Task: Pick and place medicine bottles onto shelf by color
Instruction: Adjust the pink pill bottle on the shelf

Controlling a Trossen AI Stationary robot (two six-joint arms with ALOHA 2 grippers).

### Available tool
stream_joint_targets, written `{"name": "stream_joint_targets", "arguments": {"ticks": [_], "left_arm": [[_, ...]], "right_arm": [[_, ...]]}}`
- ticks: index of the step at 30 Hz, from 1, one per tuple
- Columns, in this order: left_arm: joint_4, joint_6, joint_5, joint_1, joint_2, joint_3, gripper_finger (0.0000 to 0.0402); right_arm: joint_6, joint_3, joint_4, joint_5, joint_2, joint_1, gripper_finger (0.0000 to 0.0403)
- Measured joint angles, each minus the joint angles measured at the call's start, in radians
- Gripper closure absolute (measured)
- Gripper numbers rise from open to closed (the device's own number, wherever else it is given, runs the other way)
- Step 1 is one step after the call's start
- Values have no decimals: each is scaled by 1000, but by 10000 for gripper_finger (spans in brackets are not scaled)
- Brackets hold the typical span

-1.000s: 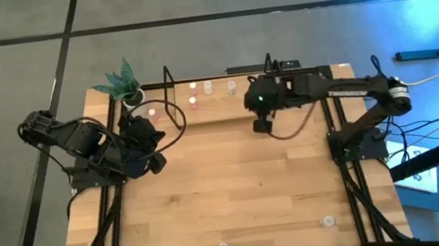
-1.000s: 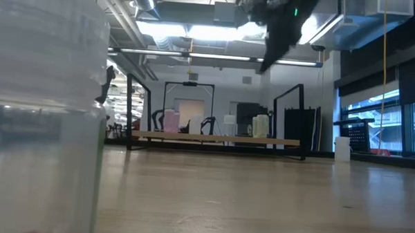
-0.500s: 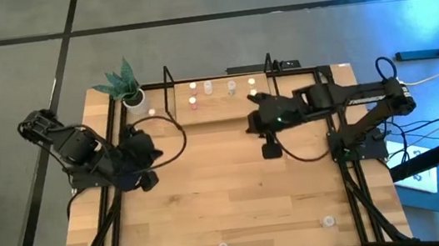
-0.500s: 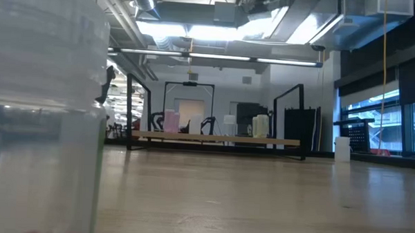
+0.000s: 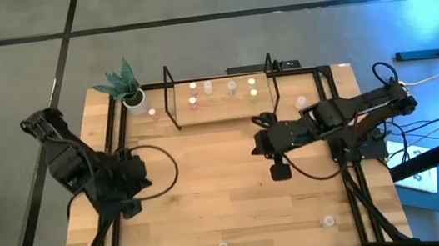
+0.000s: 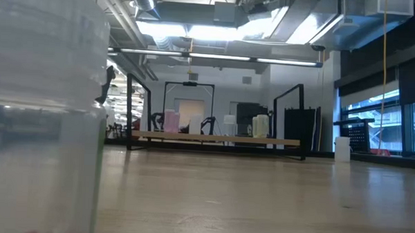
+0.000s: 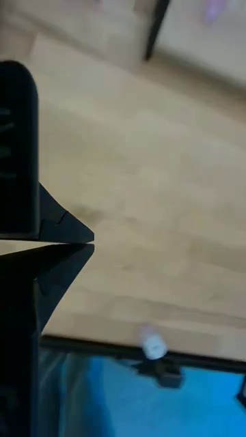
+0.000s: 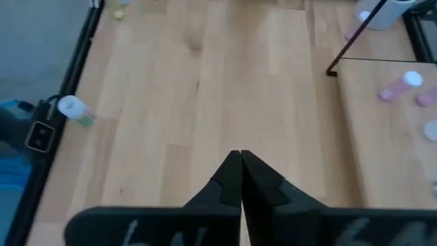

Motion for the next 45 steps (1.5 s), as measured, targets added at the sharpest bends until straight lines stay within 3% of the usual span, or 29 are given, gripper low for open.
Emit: {"name": "stream_joint_targets", "arguments": {"ticks": [7,15,22,29,34,45], "left_arm": [[1,-164,14,-91,0,-49,400],[-4,-191,11,-153,0,-60,389],[-13,-192,3,-153,0,-60,382],[-14,-225,-121,-152,0,-60,393],[-14,-227,-221,-116,0,-60,400],[-44,-226,-224,49,0,-60,387]], "right_arm": [[98,0,0,-1,0,27,400],[131,2,66,-1,27,12,400],[20,2,278,-37,132,-107,400],[-64,2,398,-204,257,-267,400],[-124,1,411,-262,321,-353,400],[-274,0,667,-382,509,-489,400]]}}
